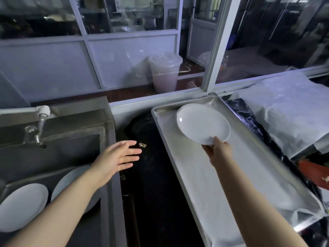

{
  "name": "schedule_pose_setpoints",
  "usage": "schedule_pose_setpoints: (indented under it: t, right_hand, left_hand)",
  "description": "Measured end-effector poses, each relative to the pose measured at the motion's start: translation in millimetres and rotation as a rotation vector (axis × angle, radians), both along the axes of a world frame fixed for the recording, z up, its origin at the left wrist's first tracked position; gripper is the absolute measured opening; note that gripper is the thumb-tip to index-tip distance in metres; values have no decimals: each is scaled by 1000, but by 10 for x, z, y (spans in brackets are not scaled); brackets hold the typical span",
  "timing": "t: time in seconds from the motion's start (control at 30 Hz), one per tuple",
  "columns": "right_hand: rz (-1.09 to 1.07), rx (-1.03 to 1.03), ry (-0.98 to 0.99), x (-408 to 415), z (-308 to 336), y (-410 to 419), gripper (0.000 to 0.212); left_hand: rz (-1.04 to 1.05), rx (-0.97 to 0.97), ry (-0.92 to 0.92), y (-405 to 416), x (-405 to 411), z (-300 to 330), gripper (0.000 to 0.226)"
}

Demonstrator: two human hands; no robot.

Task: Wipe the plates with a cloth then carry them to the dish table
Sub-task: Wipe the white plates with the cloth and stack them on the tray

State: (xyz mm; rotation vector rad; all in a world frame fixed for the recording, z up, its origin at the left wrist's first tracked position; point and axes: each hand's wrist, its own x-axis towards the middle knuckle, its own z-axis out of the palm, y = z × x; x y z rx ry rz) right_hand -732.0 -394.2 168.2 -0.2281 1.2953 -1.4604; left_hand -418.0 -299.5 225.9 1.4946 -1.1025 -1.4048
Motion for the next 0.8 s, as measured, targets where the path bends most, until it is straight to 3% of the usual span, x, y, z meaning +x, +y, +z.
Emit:
schedule_pose_setpoints:
  t: [0.13,0.8]
  right_hand:
    - [-34,40,-23,-80,-25,-354,37]
    - [14,166,26,-10,-106,-855,37]
  left_hand:
    - [65,23,37,-52,85,4,30]
    - [131,106,85,-23,231,-187,27]
